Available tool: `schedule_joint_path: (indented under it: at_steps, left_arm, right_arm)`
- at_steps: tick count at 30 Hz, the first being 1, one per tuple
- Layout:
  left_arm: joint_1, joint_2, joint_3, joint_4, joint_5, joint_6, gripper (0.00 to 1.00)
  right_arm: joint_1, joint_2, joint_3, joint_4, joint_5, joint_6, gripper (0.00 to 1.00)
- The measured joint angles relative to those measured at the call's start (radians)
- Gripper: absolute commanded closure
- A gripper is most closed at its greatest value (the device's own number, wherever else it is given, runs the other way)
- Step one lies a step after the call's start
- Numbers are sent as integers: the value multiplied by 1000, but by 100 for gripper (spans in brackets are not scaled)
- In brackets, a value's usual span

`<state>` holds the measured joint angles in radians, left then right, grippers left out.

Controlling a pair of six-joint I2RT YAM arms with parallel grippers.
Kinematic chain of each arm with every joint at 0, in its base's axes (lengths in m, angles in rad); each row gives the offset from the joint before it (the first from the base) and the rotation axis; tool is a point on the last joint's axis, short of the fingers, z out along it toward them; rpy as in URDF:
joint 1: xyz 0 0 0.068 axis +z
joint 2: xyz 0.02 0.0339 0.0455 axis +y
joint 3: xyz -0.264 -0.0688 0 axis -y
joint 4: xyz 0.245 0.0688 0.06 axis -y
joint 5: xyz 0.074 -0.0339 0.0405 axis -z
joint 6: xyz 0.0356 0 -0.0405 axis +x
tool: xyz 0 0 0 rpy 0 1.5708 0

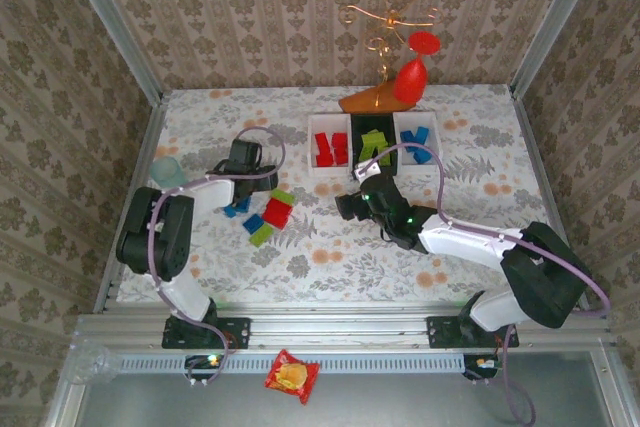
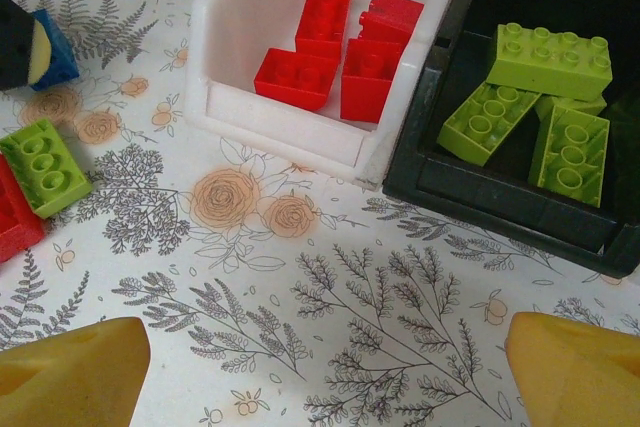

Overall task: Sort the legos into containers by color
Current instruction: Pick up the lego from the middle-left of the table.

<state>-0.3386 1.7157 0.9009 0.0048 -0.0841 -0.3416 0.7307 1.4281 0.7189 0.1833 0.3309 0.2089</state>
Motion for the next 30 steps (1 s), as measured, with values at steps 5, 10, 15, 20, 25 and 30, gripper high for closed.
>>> schedule_joint_path:
  at_steps: [5, 10, 15, 20, 25, 30]
  left_arm:
    - [0, 69, 25, 0, 14, -6, 29]
    - [0, 108, 83, -3, 21, -6, 33]
    - [-1, 169, 153, -15, 10, 2, 42]
    - [-10, 206, 204, -23, -20, 30, 61]
    - [-45, 212, 215, -20, -53, 76, 76]
    - [-135, 128, 203, -7, -61, 92, 76]
  right_arm:
    - [-2, 0, 0, 0, 0, 2, 7]
    - [-2, 0, 0, 0, 0, 3, 7]
    - [-3, 0, 0, 0, 0, 2, 7]
    - [-5, 0, 0, 0, 0, 3, 7]
    - [-8, -7, -1, -3, 11, 7, 6]
    - [-55, -114, -34, -50, 43, 62, 5]
